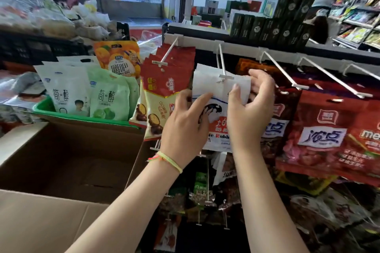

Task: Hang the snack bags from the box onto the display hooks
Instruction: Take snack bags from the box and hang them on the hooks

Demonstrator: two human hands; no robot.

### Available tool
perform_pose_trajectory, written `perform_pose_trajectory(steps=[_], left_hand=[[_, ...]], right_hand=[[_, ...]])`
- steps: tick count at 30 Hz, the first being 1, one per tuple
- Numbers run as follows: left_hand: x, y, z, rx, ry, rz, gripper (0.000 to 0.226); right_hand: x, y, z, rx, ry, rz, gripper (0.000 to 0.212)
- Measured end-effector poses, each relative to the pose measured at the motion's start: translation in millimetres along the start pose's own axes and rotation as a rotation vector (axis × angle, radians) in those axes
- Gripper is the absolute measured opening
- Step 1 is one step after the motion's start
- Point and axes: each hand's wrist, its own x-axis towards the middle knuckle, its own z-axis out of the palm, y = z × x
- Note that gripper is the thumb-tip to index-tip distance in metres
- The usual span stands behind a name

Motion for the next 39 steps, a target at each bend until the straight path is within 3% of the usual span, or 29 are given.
perform_pose_trajectory(steps=[2, 4, 10, 13, 16, 19, 24, 26, 27, 29, 31, 33, 35, 36, 39], left_hand=[[-10.3, -8.9, -13.0, -0.005, 0.106, 0.071, 0.03], [-22.0, -25.0, -27.5, -0.031, 0.211, 0.071, 0.022], [-61.2, -130.5, -72.5, 0.112, 0.333, -0.1, 0.019], [-95.9, -200.2, -91.1, 0.29, 0.198, -0.255, 0.023], [-136.0, -268.5, -104.9, 0.426, -0.114, -0.436, 0.033], [-167.1, -317.2, -118.7, 0.504, -0.351, -0.526, 0.032], [-203.7, -357.0, -131.9, 0.547, -0.553, -0.593, 0.036], [-215.3, -359.9, -131.2, 0.56, -0.535, -0.59, 0.042], [-217.5, -360.1, -130.5, 0.543, -0.518, -0.575, 0.042], [-218.5, -364.0, -126.7, 0.524, -0.464, -0.545, 0.038], [-218.6, -368.7, -122.8, 0.509, -0.411, -0.549, 0.035], [-220.8, -371.4, -119.5, 0.49, -0.421, -0.56, 0.036], [-222.5, -371.0, -119.7, 0.483, -0.459, -0.56, 0.039], [-222.8, -371.6, -119.8, 0.488, -0.46, -0.555, 0.041], [-218.3, -371.6, -121.4, 0.474, -0.47, -0.58, 0.044]], right_hand=[[-17.5, -7.2, -5.9, -0.032, 0.097, -0.161, 0.021], [-39.9, -15.0, -6.9, 0.067, 0.012, -0.196, 0.01], [-117.5, -54.8, 45.0, 0.261, -0.704, 0.016, 0.016], [-159.3, -74.6, 80.3, 0.283, -0.91, 0.05, 0.018], [-198.7, -78.8, 121.1, 0.244, -1.101, 0.12, 0.018], [-236.8, -67.0, 167.5, 0.11, -1.259, 0.291, 0.021], [-306.6, -17.5, 249.6, -0.277, -1.47, 0.639, 0.016], [-328.4, -6.9, 272.7, -0.413, -1.566, 0.643, 0.015], [-336.2, -5.5, 282.1, -0.49, -1.633, 0.648, 0.025], [-350.8, 1.7, 297.5, -0.677, -1.853, 0.654, 0.05], [-364.9, 11.1, 303.3, -0.884, -2.138, 0.613, 0.055], [-371.0, 13.5, 303.0, -0.993, -2.317, 0.69, 0.061], [-369.6, 11.1, 300.7, -0.94, -2.347, 0.796, 0.054], [-368.8, 13.3, 299.9, -0.881, -2.282, 0.858, 0.05], [-365.4, 21.6, 301.5, -0.631, -1.877, 1.2, 0.044]])
